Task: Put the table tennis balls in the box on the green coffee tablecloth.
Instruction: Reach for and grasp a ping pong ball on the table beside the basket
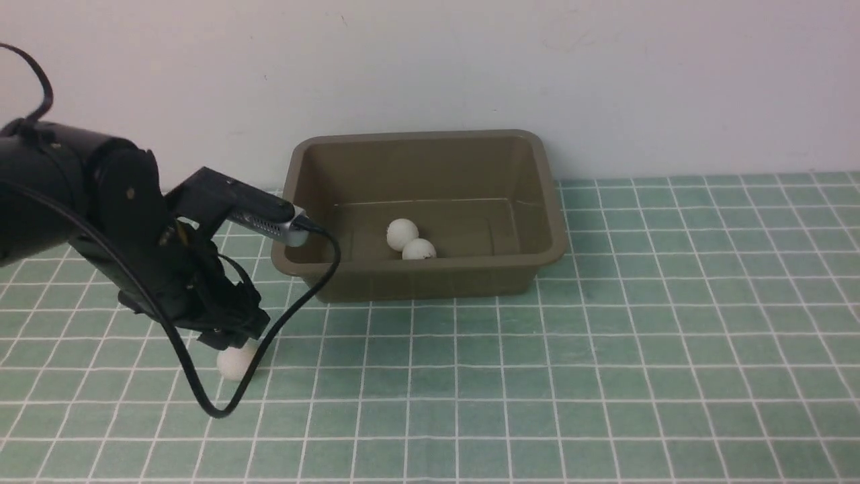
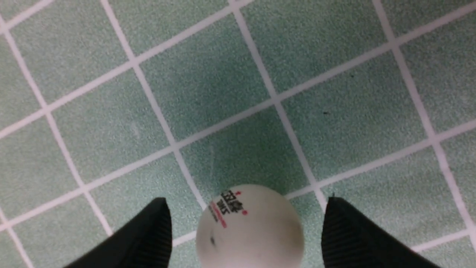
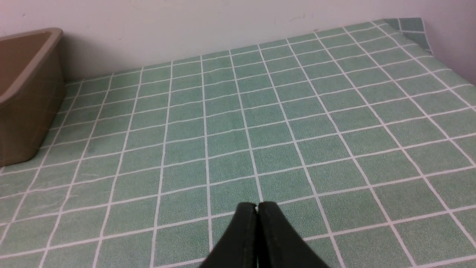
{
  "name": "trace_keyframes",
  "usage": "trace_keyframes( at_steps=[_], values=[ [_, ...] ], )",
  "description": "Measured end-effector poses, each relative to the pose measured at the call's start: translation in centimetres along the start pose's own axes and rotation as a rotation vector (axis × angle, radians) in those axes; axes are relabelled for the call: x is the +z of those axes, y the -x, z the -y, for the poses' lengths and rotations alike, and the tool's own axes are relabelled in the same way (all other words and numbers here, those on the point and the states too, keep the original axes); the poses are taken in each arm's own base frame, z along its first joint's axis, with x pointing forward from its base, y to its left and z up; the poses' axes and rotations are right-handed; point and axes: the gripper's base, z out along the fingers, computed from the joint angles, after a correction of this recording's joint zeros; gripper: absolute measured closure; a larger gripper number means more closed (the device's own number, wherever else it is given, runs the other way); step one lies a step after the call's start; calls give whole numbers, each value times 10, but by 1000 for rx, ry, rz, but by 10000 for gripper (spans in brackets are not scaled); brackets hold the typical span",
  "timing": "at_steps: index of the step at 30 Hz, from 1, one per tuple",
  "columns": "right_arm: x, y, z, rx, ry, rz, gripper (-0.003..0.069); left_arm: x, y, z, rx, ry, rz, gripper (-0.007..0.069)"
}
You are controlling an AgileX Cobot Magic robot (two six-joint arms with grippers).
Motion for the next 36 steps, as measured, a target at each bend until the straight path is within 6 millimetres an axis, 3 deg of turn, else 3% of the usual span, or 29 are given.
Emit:
trace_keyframes(
  at_steps=[5, 10, 17, 21, 25, 27, 31, 36],
  values=[
    [0, 0, 0, 0, 0, 0, 669, 5, -1, 0, 1, -3, -11, 178],
    [0, 0, 0, 0, 0, 0, 669, 10, -3, 1, 3, -8, -47, 272],
    [0, 0, 0, 0, 0, 0, 669, 3, -12, 0, 16, -13, -181, 272],
    [0, 0, 0, 0, 0, 0, 669, -16, -13, -2, 12, -17, -264, 272],
    [0, 0, 0, 0, 0, 0, 669, -59, 3, -6, 8, -30, -261, 272],
    [0, 0, 0, 0, 0, 0, 669, -94, 23, -9, 9, -50, -173, 272],
    [0, 0, 0, 0, 0, 0, 669, -127, 49, -8, -4, -102, -3, 272],
    [0, 0, 0, 0, 0, 0, 669, -146, 86, -4, 0, -175, 291, 272]
  ],
)
